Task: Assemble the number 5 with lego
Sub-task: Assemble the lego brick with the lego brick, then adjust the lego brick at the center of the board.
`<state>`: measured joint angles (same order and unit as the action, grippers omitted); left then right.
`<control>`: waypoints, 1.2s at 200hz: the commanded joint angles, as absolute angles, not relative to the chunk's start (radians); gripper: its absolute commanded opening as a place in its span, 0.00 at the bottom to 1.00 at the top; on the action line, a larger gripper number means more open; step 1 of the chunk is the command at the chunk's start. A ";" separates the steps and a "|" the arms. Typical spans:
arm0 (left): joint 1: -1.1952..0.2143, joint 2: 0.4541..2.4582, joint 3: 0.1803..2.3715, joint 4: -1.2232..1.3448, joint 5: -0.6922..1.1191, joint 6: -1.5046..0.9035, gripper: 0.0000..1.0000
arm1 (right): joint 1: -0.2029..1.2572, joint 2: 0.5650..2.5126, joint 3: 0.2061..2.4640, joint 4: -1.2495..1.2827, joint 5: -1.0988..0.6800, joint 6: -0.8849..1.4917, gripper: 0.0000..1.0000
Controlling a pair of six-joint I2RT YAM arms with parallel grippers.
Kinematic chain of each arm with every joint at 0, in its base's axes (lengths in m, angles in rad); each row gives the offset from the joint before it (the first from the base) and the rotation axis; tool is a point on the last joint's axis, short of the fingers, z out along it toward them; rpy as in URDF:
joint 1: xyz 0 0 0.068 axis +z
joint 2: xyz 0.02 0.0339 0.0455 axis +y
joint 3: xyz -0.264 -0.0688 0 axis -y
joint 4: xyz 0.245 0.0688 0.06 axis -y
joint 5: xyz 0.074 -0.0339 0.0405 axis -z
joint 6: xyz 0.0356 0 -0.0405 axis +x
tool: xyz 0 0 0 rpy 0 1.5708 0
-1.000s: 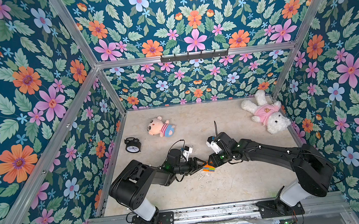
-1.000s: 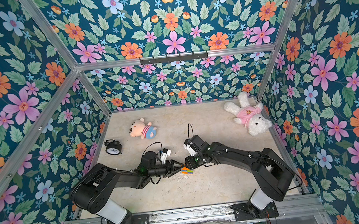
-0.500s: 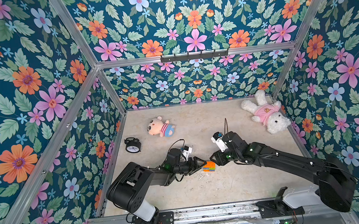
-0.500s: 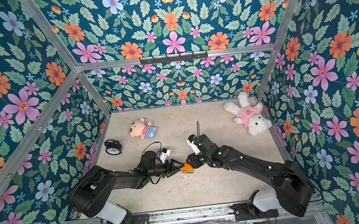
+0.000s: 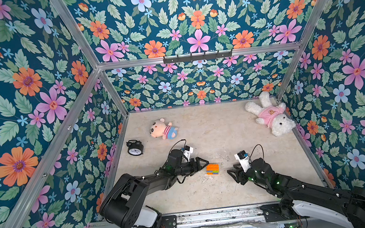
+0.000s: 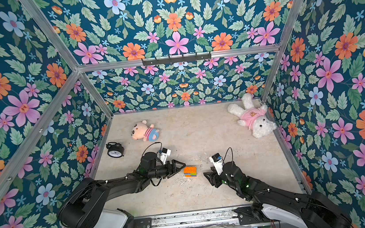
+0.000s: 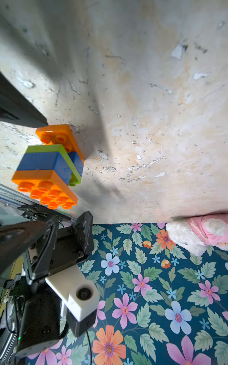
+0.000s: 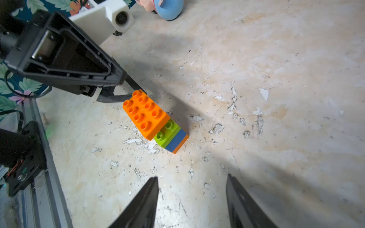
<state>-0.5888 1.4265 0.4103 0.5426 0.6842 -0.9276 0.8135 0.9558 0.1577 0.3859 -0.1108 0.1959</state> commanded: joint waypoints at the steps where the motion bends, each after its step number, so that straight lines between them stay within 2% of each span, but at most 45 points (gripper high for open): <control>1: -0.589 1.389 0.408 0.481 0.621 -0.884 0.80 | 0.815 1.011 0.149 0.559 -0.182 0.128 0.59; 68: -0.588 1.280 0.396 0.385 0.529 -0.854 0.81 | 0.815 1.137 0.042 0.908 -0.242 0.047 0.60; 113: -0.588 1.283 0.405 0.396 0.524 -0.863 0.82 | 0.815 1.235 0.125 0.835 -0.229 -0.058 0.60; 158: -0.588 1.214 0.393 0.355 0.464 -0.852 0.85 | 0.807 1.381 0.166 0.886 -0.277 -0.113 0.61; 185: -0.586 1.179 0.396 0.307 0.443 -0.834 0.86 | 0.793 1.443 0.152 1.022 -0.323 -0.122 0.64; 240: -0.584 1.183 0.408 0.291 0.451 -0.830 0.87 | 0.771 1.544 0.230 0.958 -0.375 -0.204 0.63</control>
